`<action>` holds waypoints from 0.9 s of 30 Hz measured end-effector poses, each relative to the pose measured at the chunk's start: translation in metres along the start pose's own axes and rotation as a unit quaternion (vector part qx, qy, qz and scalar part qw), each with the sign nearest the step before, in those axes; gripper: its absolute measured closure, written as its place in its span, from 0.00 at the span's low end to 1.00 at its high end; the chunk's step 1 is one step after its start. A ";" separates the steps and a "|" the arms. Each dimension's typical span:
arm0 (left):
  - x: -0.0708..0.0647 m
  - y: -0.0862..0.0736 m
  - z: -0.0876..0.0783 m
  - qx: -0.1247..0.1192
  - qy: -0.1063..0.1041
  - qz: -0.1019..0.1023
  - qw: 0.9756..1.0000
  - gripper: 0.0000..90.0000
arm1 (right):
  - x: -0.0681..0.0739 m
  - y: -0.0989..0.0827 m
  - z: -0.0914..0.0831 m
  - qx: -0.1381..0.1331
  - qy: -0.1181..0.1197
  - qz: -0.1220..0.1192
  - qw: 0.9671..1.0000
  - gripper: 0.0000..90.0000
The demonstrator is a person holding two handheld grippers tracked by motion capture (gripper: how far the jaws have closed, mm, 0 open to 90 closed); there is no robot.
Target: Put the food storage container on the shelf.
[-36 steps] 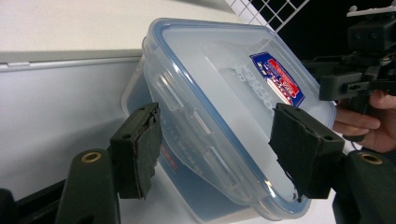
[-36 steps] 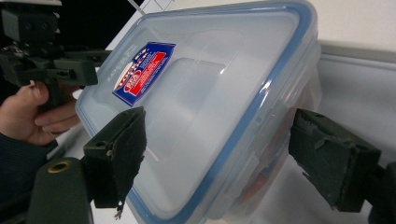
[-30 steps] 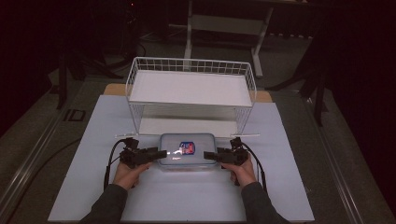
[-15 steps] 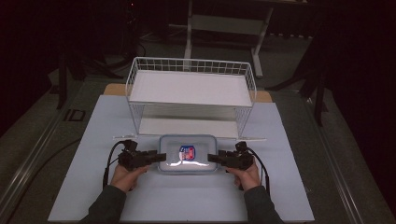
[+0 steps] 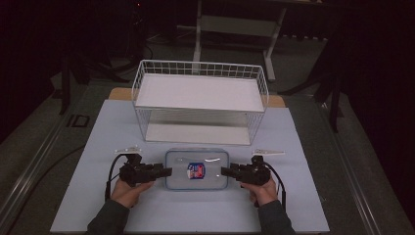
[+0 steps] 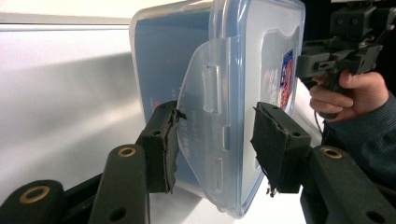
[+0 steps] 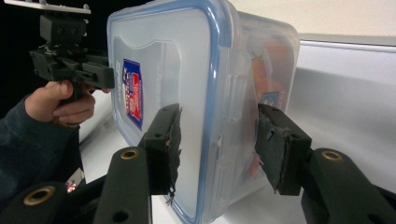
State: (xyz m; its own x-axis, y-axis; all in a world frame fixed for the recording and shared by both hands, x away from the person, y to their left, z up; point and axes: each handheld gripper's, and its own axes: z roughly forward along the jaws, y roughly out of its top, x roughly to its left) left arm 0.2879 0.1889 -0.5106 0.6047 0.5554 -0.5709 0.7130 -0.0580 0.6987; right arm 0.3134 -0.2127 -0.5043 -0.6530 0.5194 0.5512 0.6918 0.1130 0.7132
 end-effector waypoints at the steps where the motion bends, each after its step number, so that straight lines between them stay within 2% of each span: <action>1: 0.000 0.000 0.000 0.001 0.000 0.002 1.000 0.58 | 0.001 -0.001 0.000 0.000 -0.001 -0.001 1.000 0.58; 4: -0.003 -0.002 -0.001 -0.002 0.005 0.008 1.000 0.58 | 0.003 -0.002 -0.001 0.000 -0.002 -0.001 1.000 0.57; 7: -0.006 -0.005 0.000 -0.013 0.014 0.000 1.000 0.57 | 0.005 -0.003 -0.001 -0.004 -0.007 -0.001 1.000 0.57; 14: -0.011 -0.006 0.003 -0.023 0.037 0.001 0.999 0.54 | 0.008 -0.004 -0.001 -0.009 -0.016 0.003 1.000 0.57; 22: -0.012 -0.004 -0.003 -0.038 0.043 -0.002 0.998 0.54 | 0.010 -0.005 0.003 -0.010 -0.013 0.010 1.000 0.57; 27: -0.015 -0.002 -0.007 -0.050 0.043 0.002 0.998 0.54 | 0.014 -0.003 0.002 -0.021 -0.014 0.003 1.000 0.57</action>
State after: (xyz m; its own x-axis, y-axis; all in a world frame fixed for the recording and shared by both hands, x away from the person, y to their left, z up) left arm 0.2752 0.1864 -0.5004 0.5717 0.6241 -0.5326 0.6696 0.0201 0.7424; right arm 0.3025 -0.2040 -0.4998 -0.6401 0.5431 0.5435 0.6815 0.0748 0.7279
